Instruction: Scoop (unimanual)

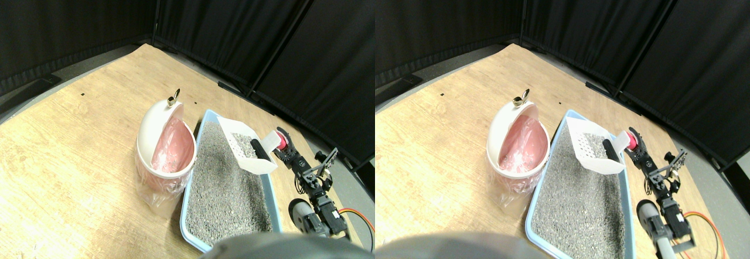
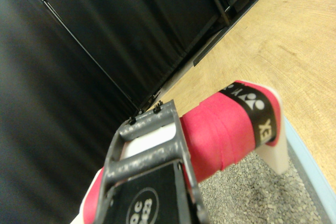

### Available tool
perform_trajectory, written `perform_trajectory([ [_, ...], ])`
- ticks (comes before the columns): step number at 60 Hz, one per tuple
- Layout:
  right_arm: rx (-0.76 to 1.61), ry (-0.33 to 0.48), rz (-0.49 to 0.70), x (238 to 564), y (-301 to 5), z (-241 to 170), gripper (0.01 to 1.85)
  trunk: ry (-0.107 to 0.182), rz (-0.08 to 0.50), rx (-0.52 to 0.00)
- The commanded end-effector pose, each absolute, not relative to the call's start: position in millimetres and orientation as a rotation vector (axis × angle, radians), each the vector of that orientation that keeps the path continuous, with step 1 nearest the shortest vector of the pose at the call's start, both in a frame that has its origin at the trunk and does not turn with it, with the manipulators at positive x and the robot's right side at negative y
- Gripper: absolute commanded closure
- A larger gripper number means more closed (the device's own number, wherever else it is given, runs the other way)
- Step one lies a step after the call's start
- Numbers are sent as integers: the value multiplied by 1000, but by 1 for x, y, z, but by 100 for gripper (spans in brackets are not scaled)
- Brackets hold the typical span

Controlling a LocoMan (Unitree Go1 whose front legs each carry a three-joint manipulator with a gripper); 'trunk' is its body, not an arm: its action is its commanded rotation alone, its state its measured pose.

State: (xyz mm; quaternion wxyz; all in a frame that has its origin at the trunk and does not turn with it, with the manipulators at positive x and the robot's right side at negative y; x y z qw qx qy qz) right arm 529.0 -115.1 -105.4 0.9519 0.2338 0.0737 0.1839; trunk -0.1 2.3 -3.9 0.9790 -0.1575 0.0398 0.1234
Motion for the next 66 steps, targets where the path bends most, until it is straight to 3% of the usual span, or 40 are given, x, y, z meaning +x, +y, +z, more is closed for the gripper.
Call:
perform_trajectory([
  [1, 486, 91, 414, 529, -110, -92, 180, 78, 275, -314],
  [34, 220, 133, 437, 537, -91, -81, 180, 95, 337, -346],
  [66, 33, 131, 490, 548, -60, -77, 180, 91, 394, -375],
])
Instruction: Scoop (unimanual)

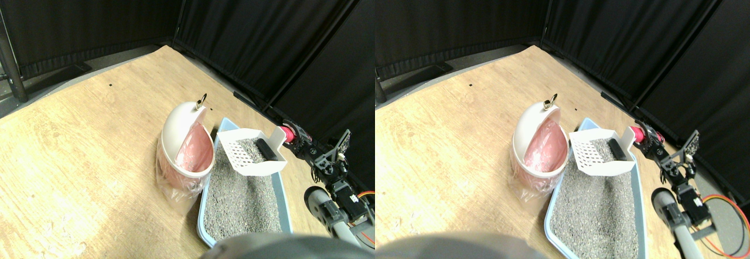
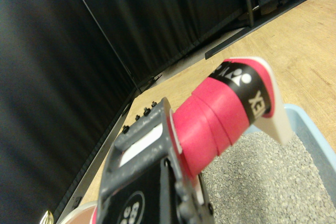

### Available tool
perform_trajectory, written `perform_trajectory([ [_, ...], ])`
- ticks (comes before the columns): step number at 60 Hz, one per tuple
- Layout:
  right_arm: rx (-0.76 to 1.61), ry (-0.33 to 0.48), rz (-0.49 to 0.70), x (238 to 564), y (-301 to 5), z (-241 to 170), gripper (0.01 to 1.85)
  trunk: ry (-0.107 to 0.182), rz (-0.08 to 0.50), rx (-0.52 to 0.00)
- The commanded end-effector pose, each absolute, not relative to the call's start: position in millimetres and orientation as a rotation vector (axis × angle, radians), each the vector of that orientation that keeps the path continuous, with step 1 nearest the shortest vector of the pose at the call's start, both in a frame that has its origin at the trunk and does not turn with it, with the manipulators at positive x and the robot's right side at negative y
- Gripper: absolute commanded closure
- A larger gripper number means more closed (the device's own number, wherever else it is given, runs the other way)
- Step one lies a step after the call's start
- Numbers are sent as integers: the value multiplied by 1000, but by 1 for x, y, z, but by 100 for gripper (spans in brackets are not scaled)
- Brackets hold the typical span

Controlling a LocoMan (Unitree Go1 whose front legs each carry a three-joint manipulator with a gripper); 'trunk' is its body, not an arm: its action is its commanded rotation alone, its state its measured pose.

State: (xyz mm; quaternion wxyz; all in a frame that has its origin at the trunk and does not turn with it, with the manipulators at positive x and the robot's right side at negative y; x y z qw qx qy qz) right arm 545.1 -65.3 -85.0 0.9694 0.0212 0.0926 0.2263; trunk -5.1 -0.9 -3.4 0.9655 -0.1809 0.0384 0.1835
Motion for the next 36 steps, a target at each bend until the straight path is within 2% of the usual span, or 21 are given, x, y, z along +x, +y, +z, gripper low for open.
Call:
perform_trajectory([
  [1, 28, 130, 493, 548, -59, -78, 180, 92, 395, -376],
  [19, -34, 111, 555, 554, -48, -76, 180, 90, 408, -385],
  [36, -54, 108, 560, 558, -40, -74, 180, 90, 418, -394],
])
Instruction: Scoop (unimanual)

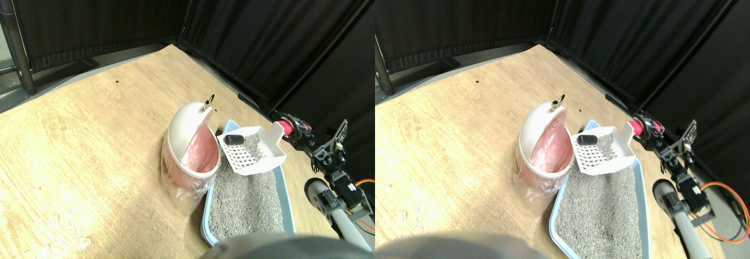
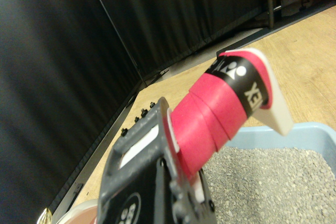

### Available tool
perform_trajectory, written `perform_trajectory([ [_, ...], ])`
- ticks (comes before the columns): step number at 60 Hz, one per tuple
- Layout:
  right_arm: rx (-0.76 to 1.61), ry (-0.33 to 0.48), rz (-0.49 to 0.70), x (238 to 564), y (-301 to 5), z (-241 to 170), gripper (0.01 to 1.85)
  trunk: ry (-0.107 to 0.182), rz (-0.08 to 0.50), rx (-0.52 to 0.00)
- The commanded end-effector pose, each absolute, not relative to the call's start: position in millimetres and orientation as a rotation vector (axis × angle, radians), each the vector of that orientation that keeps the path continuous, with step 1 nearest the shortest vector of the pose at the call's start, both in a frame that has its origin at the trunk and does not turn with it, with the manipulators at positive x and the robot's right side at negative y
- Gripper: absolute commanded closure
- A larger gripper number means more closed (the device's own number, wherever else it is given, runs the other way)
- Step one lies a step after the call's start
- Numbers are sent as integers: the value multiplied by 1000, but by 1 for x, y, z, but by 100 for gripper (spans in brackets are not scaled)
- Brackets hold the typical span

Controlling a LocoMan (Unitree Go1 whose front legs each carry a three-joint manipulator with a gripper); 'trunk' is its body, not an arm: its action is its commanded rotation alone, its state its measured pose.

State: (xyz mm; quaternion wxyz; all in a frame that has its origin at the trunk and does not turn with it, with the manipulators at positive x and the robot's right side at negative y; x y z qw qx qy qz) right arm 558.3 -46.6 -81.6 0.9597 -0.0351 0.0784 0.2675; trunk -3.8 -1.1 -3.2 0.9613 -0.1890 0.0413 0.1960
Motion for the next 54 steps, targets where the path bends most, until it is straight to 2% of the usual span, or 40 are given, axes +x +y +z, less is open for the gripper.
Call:
perform_trajectory([
  [1, -58, 110, 557, 558, -40, -74, 180, 90, 419, -395],
  [29, -148, 94, 643, 555, -26, -74, 180, 93, 429, -407],
  [54, -230, 107, 641, 550, -14, -67, 180, 89, 431, -415],
])
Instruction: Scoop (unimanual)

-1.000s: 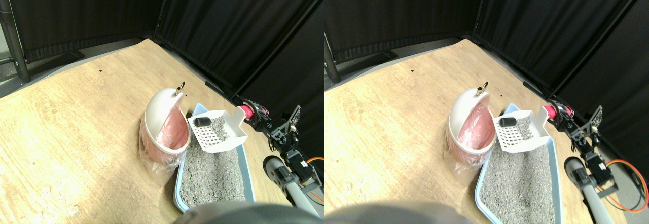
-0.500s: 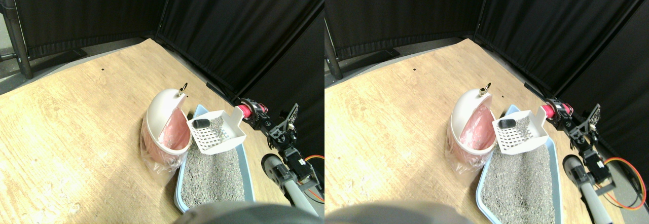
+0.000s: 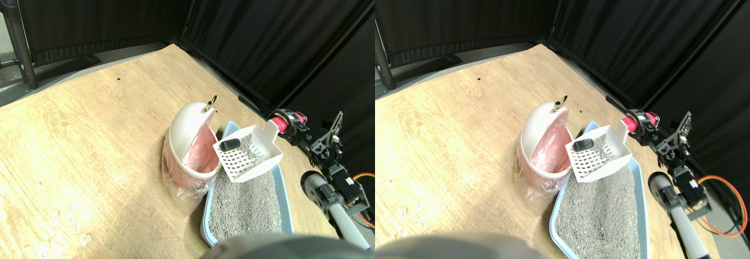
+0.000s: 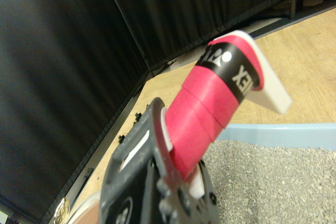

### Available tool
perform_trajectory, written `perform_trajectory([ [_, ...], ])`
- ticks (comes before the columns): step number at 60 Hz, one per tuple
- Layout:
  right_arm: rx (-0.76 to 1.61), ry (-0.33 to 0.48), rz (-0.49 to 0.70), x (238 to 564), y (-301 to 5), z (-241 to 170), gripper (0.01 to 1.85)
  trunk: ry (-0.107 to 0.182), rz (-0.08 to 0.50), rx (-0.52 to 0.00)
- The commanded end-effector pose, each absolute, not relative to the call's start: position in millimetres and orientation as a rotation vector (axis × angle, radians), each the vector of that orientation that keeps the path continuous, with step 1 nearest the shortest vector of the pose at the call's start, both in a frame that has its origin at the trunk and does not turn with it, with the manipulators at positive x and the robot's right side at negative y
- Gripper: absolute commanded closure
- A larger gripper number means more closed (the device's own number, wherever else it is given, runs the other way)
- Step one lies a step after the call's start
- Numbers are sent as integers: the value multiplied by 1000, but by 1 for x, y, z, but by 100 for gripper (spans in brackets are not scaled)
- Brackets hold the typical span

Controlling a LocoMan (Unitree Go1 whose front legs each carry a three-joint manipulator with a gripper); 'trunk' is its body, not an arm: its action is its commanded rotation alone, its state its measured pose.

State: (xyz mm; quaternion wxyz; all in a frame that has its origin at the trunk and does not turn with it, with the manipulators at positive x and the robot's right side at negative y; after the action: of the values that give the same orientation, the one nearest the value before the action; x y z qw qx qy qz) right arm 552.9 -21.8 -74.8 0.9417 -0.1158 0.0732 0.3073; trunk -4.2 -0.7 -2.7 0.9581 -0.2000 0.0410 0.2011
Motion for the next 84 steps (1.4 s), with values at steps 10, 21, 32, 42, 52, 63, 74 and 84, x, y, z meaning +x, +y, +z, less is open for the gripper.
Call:
perform_trajectory([
  [10, -276, 79, 617, 548, -9, -65, 180, 86, 435, -419],
  [21, -342, 53, 596, 545, -3, -63, 179, 88, 435, -419],
  [32, -364, 47, 551, 545, -1, -64, 180, 89, 430, -417],
  [42, -388, 26, 546, 547, -2, -66, 180, 86, 422, -416],
  [52, -409, 15, 536, 548, -7, -67, 179, 86, 416, -414],
  [63, -460, -29, 542, 547, -9, -67, 180, 87, 414, -417],
  [74, -517, -88, 541, 544, -7, -63, 179, 87, 414, -421],
  [84, -595, -188, 562, 544, -1, -56, 177, 84, 414, -424],
])
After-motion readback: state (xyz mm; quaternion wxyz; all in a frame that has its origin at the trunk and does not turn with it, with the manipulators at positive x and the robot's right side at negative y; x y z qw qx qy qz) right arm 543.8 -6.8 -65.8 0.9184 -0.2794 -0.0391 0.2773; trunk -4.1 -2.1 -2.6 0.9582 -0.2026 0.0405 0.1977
